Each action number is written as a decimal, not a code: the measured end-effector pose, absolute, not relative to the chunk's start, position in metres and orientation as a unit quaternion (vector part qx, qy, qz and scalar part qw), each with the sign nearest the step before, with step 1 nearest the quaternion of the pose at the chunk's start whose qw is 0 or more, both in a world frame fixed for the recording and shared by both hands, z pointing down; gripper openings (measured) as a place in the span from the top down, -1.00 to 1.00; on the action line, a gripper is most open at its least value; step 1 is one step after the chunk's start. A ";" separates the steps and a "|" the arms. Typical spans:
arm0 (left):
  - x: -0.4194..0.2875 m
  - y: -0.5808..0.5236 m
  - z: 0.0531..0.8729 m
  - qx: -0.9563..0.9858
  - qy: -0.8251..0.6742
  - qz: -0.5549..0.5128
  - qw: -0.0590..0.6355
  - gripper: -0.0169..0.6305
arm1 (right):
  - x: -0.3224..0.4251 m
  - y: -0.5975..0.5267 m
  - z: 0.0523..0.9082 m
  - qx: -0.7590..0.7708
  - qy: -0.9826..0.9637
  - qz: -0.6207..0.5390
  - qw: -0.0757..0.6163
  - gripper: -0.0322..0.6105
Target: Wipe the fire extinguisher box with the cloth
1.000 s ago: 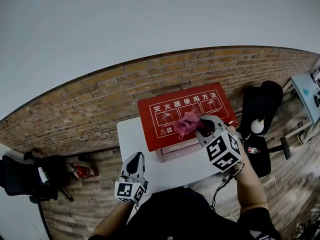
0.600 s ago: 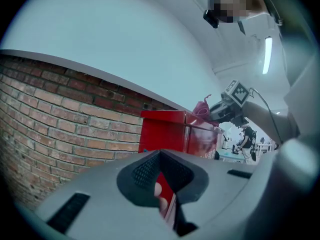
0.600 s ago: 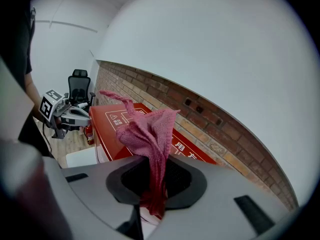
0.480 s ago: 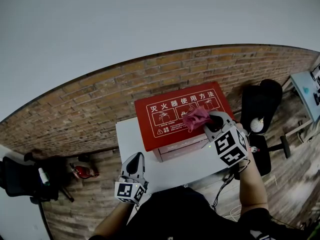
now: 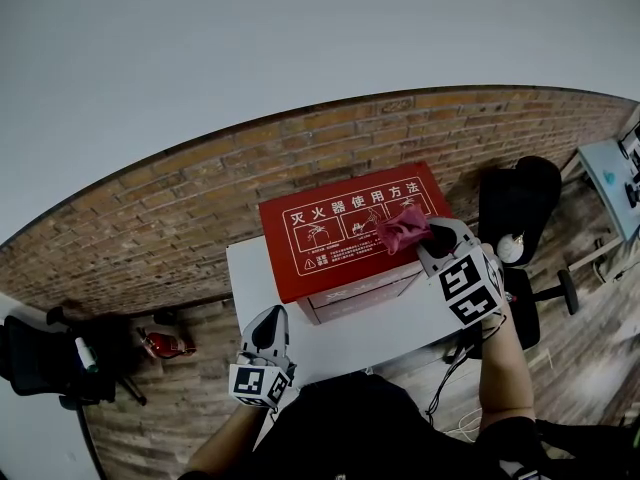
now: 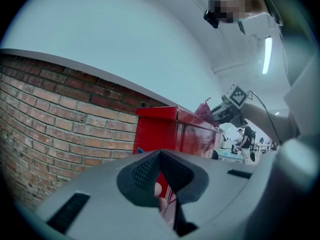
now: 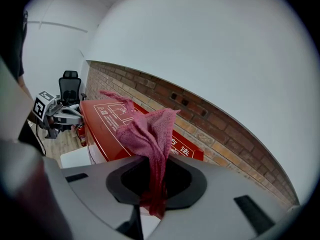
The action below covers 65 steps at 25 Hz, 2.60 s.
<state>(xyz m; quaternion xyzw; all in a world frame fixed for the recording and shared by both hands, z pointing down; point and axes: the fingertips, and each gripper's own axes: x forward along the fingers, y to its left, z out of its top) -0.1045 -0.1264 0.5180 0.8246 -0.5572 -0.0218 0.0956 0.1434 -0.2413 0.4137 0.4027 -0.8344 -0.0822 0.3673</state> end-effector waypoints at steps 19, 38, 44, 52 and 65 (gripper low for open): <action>-0.073 -0.132 0.519 0.825 -0.557 -0.008 0.091 0.84 | 0.208 -0.260 0.414 0.450 -0.822 -0.062 0.344 0.68; -0.075 -0.113 0.503 0.770 -0.634 -0.014 0.069 0.84 | 0.251 -0.265 0.400 0.521 -0.832 -0.055 0.183 0.68; -0.077 -0.090 0.499 0.767 -0.640 -0.017 0.053 0.84 | 0.232 -0.219 0.385 0.525 -0.843 -0.069 0.091 0.68; -0.100 -0.054 0.480 0.774 -0.632 -0.031 0.036 0.84 | 0.172 -0.148 0.396 0.480 -0.876 -0.021 0.037 0.68; -0.120 0.036 0.478 0.788 -0.612 -0.045 0.040 0.84 | 0.103 -0.045 0.424 0.445 -0.894 0.054 0.019 0.69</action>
